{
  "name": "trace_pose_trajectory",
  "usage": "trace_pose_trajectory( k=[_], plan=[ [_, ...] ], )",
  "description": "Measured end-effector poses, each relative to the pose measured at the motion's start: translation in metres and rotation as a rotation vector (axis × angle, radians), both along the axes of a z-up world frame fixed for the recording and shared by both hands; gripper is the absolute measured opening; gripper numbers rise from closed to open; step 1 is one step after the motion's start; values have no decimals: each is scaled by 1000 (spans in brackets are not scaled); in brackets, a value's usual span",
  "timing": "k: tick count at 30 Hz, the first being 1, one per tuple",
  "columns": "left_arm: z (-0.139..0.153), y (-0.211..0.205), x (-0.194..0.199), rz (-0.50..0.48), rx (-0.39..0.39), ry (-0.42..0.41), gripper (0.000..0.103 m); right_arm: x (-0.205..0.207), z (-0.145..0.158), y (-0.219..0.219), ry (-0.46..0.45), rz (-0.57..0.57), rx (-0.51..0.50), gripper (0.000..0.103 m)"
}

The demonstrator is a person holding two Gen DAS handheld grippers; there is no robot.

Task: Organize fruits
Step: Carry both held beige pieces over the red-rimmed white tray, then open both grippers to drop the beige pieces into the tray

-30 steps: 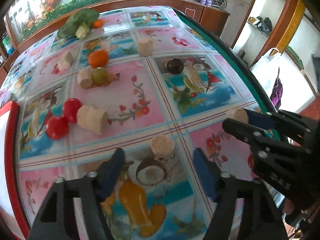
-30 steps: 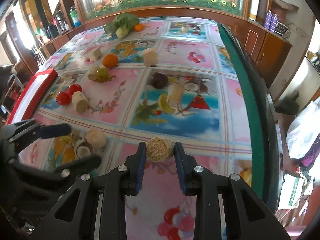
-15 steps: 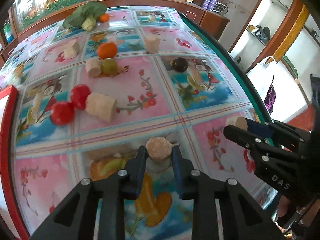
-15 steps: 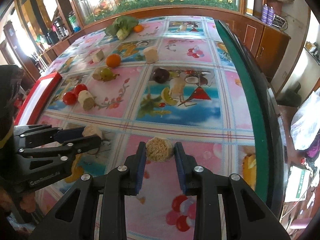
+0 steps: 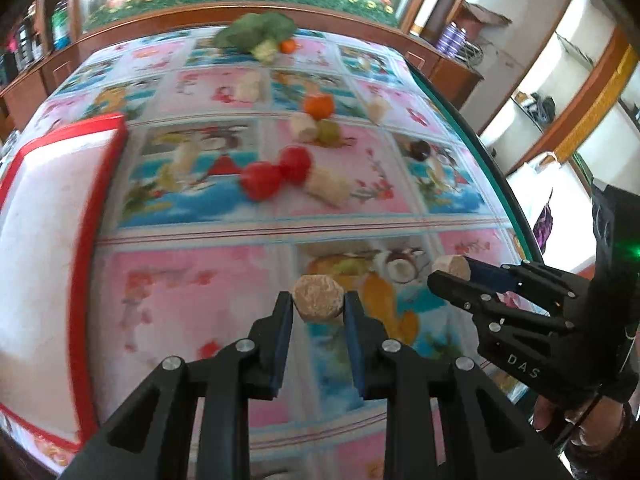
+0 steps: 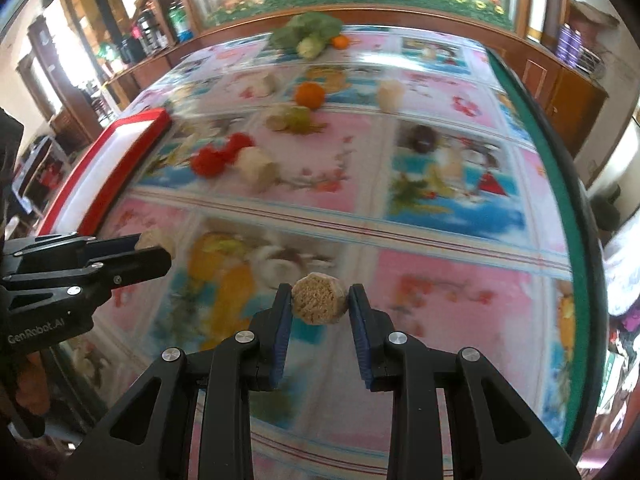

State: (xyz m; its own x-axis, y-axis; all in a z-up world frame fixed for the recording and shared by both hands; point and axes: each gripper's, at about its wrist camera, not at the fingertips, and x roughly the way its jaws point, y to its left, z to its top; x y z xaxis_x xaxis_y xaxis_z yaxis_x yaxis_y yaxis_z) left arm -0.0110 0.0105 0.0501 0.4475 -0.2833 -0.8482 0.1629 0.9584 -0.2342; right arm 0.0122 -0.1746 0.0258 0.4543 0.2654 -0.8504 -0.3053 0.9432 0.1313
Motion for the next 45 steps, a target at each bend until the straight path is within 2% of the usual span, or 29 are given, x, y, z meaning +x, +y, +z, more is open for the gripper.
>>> trace_pose_trajectory(
  k=[10, 16, 26, 34, 45],
  plan=[
    [9, 89, -16, 156, -17, -29, 28, 4, 12, 104, -4, 183, 12, 28],
    [11, 150, -23, 271, -1, -48, 28, 6, 21, 175, -3, 308, 24, 27],
    [-8, 242, -27, 445, 52, -20, 28, 6, 11, 284, 29, 475, 25, 28],
    [-27, 272, -28, 483, 64, 16, 28, -3, -9, 336, 77, 564, 10, 28],
    [-35, 272, -26, 484, 86, 29, 28, -7, -13, 346, 71, 583, -12, 28]
  ],
)
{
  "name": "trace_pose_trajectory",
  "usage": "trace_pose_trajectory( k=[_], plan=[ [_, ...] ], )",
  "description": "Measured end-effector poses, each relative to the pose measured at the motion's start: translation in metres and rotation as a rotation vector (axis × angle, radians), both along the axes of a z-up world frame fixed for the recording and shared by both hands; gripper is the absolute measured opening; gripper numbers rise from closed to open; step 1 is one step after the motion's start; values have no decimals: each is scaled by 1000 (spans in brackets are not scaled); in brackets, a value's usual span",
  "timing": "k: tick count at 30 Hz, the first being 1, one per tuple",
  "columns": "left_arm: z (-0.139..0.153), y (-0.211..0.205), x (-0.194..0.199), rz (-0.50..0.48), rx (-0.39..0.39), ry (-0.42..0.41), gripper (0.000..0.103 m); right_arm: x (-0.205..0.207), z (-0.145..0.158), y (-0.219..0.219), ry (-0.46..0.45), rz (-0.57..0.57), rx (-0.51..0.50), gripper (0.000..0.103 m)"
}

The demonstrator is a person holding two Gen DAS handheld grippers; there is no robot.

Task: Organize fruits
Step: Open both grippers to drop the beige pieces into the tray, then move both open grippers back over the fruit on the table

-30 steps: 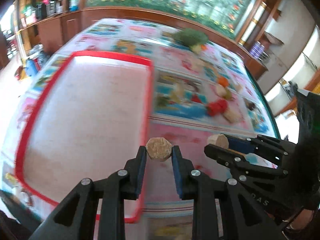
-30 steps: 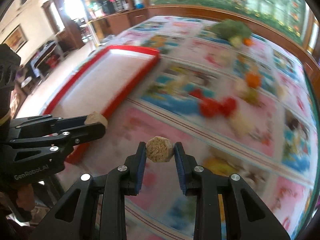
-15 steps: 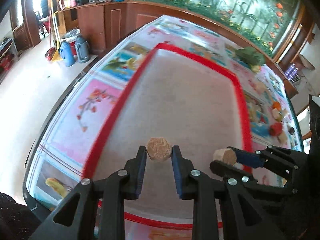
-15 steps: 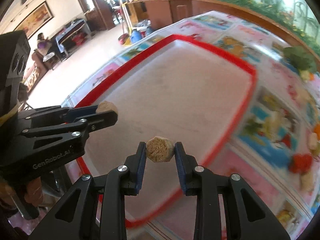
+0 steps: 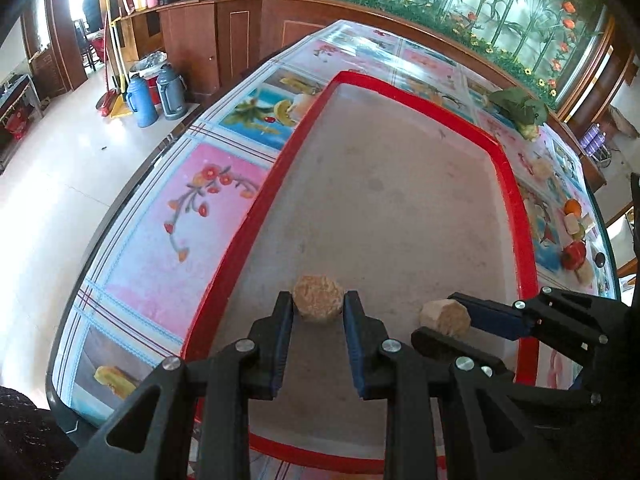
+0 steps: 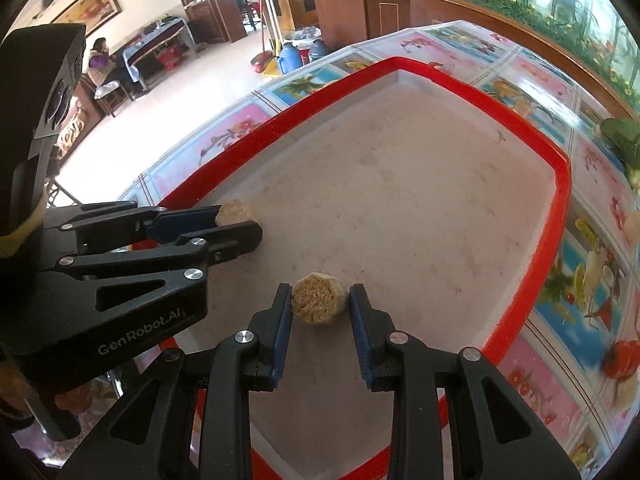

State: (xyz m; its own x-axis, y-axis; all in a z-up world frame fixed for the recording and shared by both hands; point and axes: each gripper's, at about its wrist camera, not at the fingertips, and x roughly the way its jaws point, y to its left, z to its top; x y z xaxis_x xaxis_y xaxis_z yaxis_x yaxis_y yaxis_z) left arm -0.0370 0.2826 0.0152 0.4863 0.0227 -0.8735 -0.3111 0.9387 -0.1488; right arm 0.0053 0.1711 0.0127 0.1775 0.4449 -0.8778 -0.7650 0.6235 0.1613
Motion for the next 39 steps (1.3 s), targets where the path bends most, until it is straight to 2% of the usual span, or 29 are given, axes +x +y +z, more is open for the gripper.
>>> trace_pose_trajectory(
  k=[4, 6, 15, 21, 25, 31, 39],
  plan=[
    [0, -1, -1, 9, 8, 9, 33, 1, -1, 1, -7, 1, -15, 32],
    [0, -2, -2, 18, 14, 14, 42, 0, -1, -2, -6, 1, -15, 32],
    [7, -14, -9, 41, 32, 10, 58, -4, 10, -20, -18, -12, -1, 32],
    [22, -30, -13, 39, 67, -24, 67, -13, 25, -37, -44, -14, 17, 32],
    [32, -43, -12, 27, 80, -43, 68, -17, 34, -51, -58, -34, 29, 34],
    [42, -71, -7, -14, 81, -59, 71, -21, 45, -81, -125, -100, 5, 37],
    [50, -125, 4, -121, 78, -71, 71, -12, 48, -146, -145, -321, -48, 41]
  ],
)
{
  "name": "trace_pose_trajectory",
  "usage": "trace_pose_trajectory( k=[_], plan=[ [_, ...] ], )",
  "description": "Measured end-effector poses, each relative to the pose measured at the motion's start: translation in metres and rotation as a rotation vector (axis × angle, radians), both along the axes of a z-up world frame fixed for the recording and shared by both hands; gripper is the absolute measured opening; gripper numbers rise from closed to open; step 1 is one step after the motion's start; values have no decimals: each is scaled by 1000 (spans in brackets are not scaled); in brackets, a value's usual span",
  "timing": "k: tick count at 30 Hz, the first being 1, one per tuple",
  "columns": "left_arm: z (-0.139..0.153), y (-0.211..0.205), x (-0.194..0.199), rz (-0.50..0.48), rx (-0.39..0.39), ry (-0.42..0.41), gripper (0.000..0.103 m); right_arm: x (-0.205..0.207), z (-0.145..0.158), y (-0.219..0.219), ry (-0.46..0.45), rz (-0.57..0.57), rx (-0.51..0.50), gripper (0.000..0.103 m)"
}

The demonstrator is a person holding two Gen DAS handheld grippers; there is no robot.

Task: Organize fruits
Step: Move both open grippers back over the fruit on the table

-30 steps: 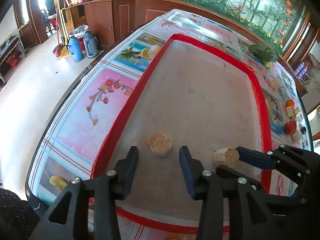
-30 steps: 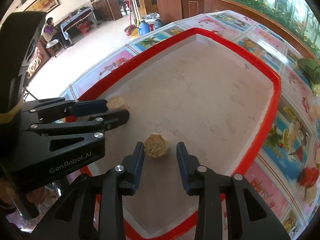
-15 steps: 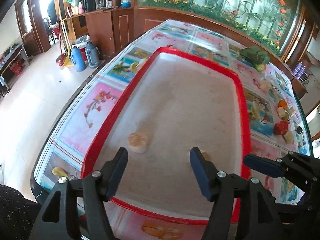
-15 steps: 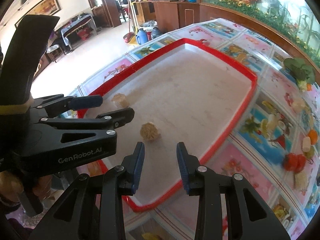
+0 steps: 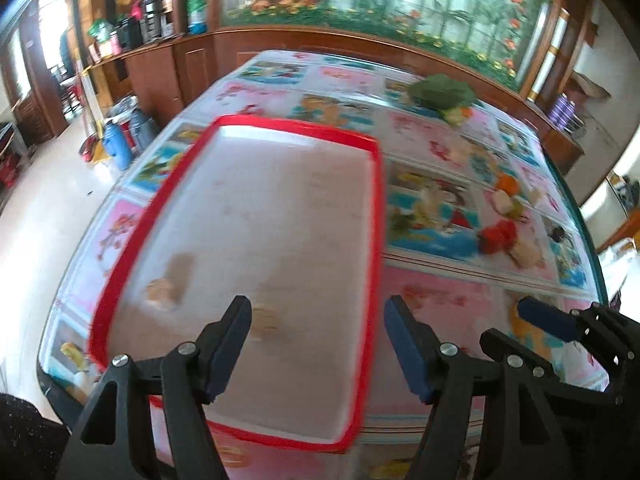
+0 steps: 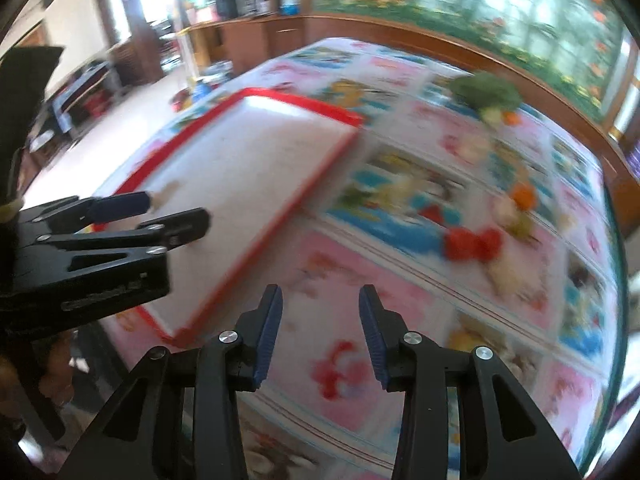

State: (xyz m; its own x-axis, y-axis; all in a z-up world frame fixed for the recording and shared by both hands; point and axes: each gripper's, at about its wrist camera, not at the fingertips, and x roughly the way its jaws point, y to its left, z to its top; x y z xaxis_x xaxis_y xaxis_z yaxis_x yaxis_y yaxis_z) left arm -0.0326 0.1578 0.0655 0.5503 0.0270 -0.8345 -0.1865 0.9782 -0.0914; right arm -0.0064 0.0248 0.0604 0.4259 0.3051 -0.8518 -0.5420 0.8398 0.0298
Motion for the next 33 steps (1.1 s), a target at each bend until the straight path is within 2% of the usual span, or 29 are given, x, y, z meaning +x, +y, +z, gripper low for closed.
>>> trace_pose_trajectory(
  k=[4, 6, 11, 18, 23, 26, 33],
  plan=[
    [-1, -36, 3, -73, -3, 10, 73, 0, -1, -37, -6, -81, -12, 61],
    [-4, -56, 5, -113, -3, 21, 76, 0, -1, -60, -7, -120, 0, 65],
    [-10, -96, 11, -202, 4, 50, 77, -1, -7, -107, 6, -202, -4, 65],
    [-17, -131, 19, -255, 17, 78, 82, 7, -18, -159, 48, -279, 27, 65],
    [-22, -140, 32, -254, 73, 88, 89, 23, -15, -174, 28, -262, 79, 65],
    [-25, -138, 42, -250, 86, 103, 89, 40, -13, -169, 1, -216, 100, 65],
    [-30, -128, 61, -227, 107, 127, 89, 85, -29, -139, 13, -105, 126, 65]
  ],
)
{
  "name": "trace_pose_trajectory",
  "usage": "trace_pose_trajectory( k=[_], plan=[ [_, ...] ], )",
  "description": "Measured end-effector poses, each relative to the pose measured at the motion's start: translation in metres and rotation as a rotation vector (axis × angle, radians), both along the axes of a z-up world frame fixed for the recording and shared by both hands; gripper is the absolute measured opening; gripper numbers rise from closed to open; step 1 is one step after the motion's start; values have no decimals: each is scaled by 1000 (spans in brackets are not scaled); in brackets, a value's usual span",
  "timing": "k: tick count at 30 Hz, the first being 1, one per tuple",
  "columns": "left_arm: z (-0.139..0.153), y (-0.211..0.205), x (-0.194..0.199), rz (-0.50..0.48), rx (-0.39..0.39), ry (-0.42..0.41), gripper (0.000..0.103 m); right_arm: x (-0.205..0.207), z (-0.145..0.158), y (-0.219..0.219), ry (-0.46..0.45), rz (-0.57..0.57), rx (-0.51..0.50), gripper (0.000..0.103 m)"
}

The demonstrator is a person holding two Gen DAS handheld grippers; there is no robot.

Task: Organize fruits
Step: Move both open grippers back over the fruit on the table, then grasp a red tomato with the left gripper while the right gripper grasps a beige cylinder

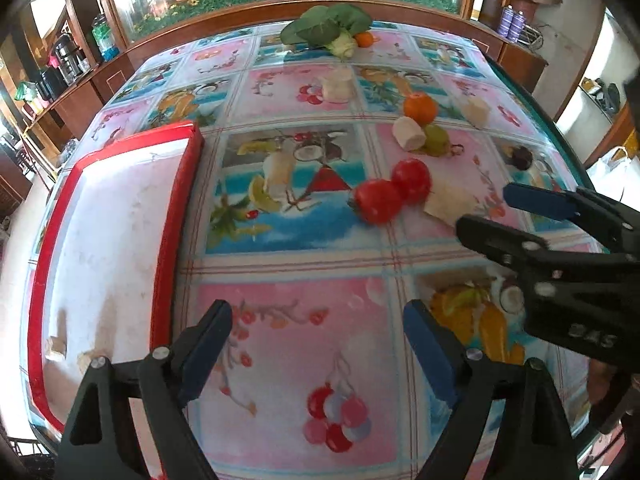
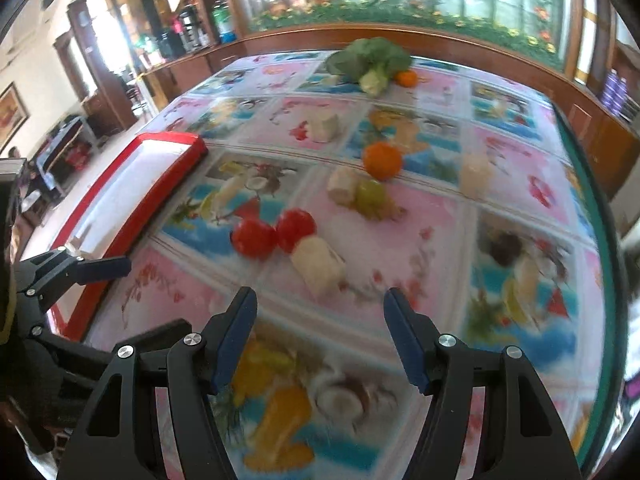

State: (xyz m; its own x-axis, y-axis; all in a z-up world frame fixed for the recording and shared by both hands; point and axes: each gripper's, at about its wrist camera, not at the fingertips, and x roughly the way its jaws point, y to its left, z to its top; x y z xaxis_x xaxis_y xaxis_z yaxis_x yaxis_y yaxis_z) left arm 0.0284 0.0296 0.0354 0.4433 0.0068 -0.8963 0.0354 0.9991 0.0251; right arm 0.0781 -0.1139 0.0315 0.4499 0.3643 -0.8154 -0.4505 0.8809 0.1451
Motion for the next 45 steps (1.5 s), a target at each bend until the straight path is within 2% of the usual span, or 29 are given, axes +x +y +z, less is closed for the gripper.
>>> trace_pose_trajectory(
  k=[3, 5, 6, 7, 9, 12, 19, 20, 21, 23, 24, 25, 27, 35, 38, 41, 42, 45],
  plan=[
    [-1, 4, 8, 8, -14, 12, 89, 15, -12, 10, 14, 17, -27, 65],
    [-2, 4, 14, 9, -9, 15, 89, 21, -18, 12, 31, 37, -17, 61],
    [-2, 4, 18, 5, -5, 15, 89, 23, -20, 14, 28, 44, -22, 55],
    [-3, 3, 22, 1, 0, 18, 89, 24, -22, 15, 29, 46, -41, 44],
    [-4, 0, 29, -6, 1, 21, 89, 27, -27, 16, 39, 61, -68, 34],
    [-5, -5, 40, -17, 1, 19, 89, 27, -28, 11, 31, 78, -49, 31],
    [-12, -28, 64, -79, 15, 3, 88, 21, -23, -17, 47, 20, -32, 31],
    [-14, -30, 66, -91, 14, 3, 82, 20, -22, -21, 52, 9, -29, 31],
    [-16, -33, 68, -101, 12, 2, 68, 19, -22, -26, 59, -3, -24, 31],
    [-22, -36, 71, -122, -19, 12, 56, 17, -22, -34, 73, -25, -10, 31],
    [-21, -36, 71, -117, -20, -9, 42, 16, -21, -36, 76, -31, -6, 31],
    [-20, -37, 70, -126, -25, -17, 36, 15, -21, -39, 78, -37, -2, 31],
    [-19, -39, 69, -139, -20, -20, 35, 11, -19, -43, 78, -52, 8, 31],
    [-11, -27, 44, -148, -97, -3, 35, -6, -3, -50, 42, -94, 25, 31],
    [-11, -21, 33, -149, -116, 3, 35, -12, -4, -47, 30, -94, -7, 31],
    [-12, -18, 27, -153, -114, 10, 35, -14, -9, -43, 16, -93, -22, 38],
    [-13, -18, 26, -155, -117, 12, 35, -12, -10, -42, 13, -91, -26, 43],
    [-14, -17, 24, -158, -130, 14, 35, -4, -20, -33, 41, -81, -70, 44]
  ],
)
